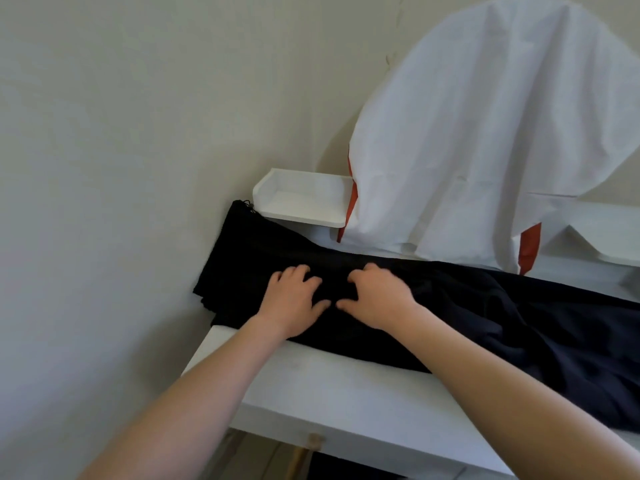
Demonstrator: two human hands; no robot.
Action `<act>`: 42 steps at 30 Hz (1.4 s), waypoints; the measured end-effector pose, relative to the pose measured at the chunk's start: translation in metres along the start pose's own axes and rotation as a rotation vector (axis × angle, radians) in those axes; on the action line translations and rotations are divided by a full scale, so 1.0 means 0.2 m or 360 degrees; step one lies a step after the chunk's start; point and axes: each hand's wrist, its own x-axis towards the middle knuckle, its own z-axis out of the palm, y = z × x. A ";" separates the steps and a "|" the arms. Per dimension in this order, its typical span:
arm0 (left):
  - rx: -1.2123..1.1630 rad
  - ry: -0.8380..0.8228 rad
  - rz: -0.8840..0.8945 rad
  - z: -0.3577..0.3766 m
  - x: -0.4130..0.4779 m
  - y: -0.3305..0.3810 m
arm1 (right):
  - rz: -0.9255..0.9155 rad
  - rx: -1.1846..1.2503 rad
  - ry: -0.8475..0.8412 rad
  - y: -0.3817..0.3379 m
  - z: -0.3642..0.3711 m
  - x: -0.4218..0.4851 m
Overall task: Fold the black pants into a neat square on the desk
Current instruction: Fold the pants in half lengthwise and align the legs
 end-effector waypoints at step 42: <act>-0.0311 0.0216 0.0006 0.05 -0.13 0.50 | 0.0341 -0.0168 -0.0671 0.43 -0.09 -0.26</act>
